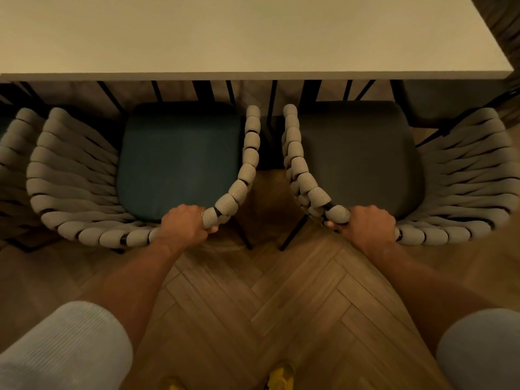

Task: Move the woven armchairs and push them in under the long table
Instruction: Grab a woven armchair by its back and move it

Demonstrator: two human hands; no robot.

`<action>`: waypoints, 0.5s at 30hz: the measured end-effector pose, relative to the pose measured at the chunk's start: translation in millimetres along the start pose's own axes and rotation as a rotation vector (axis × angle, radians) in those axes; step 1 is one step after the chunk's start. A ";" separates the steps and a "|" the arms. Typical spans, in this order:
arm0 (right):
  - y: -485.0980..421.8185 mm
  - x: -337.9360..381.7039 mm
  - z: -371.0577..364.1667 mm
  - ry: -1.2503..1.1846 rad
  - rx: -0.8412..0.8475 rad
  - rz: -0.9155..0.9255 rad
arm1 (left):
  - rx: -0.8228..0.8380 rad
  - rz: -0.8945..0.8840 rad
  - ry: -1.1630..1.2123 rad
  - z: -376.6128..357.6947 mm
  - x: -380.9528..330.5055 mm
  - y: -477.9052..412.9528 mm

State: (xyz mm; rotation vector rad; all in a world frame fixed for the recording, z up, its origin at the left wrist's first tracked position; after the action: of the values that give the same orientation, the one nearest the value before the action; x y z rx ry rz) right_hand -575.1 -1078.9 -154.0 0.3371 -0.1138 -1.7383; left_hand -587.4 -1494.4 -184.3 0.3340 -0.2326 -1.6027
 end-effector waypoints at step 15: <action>-1.0 -3.2 -7.2 -0.055 0.082 0.051 | 0.039 -0.005 -0.012 0.6 -4.5 11.8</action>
State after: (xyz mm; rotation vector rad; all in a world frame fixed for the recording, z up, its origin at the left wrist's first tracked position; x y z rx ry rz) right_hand -573.5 -1074.8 -160.7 0.3434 -0.2325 -1.6959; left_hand -576.5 -1490.7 -179.3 0.3549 -0.2729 -1.6072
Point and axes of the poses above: each hand's wrist, its own y-axis away from the middle knuckle, its own z-axis out of the back of the hand, x = y × z, the point moved 9 cm from there along -y, towards the middle knuckle, and after that the axes turned 2 degrees about -z, right-handed, at the moved point
